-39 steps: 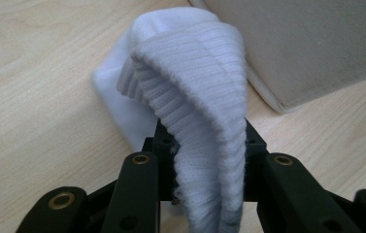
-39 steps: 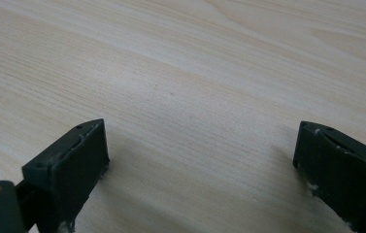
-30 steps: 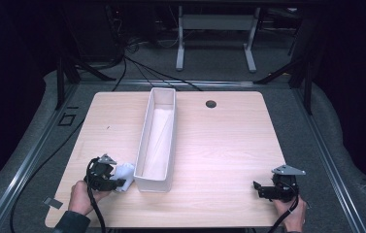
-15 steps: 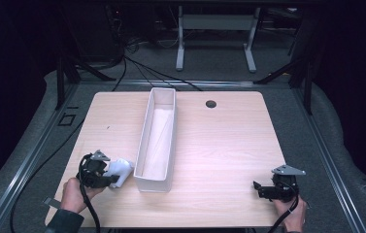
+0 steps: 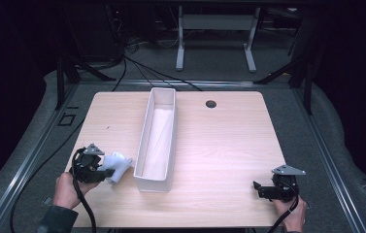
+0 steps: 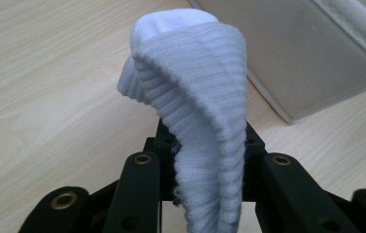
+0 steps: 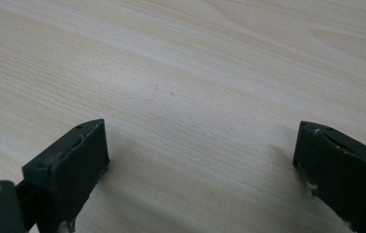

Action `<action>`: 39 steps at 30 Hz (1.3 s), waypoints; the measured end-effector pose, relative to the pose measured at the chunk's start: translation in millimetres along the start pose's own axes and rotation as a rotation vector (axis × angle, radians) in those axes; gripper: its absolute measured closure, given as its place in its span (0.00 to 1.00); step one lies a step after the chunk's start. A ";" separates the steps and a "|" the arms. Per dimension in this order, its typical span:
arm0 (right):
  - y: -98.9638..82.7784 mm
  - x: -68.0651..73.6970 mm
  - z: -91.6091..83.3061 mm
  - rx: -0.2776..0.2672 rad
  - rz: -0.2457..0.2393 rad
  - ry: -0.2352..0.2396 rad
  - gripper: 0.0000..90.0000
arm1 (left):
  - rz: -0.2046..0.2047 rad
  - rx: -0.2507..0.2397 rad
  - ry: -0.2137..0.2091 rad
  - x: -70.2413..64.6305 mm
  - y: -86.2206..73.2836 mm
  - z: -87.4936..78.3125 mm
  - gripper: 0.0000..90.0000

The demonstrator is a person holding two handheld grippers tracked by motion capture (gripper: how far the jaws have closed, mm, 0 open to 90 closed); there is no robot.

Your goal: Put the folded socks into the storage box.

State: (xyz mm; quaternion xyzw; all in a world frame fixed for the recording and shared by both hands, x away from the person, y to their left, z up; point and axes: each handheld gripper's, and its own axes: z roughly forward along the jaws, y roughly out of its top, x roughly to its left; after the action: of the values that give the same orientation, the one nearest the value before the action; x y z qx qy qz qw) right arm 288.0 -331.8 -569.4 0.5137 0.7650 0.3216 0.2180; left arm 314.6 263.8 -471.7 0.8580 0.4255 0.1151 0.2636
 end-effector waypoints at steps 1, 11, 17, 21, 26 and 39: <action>0.0 0.0 0.1 0.000 0.000 0.000 0.06 | -0.007 -0.003 0.004 -0.2 1.0 -1.5 0.79; 0.0 -0.1 0.1 0.000 0.000 0.001 0.06 | 0.009 -0.018 0.032 2.5 14.2 -18.2 0.79; 0.0 -0.1 0.1 -0.001 0.000 0.001 0.06 | 0.015 -0.022 0.045 4.9 19.9 -26.3 0.79; 0.0 -0.1 0.1 0.000 0.000 0.001 0.06 | 0.019 -0.029 0.052 6.3 25.5 -33.2 0.79; 0.0 -0.1 0.1 0.000 0.000 0.000 0.06 | 0.026 -0.031 0.058 6.5 31.2 -38.5 0.79; 0.0 -0.1 0.2 -0.001 0.001 0.001 0.06 | 0.056 -0.046 0.071 3.4 45.9 -48.8 0.79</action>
State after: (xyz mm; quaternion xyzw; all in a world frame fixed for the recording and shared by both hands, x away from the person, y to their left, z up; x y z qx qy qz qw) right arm 288.2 -331.8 -569.5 0.5140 0.7646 0.3223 0.2175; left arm 326.8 260.9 -405.8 0.8587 0.4077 0.1624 0.2646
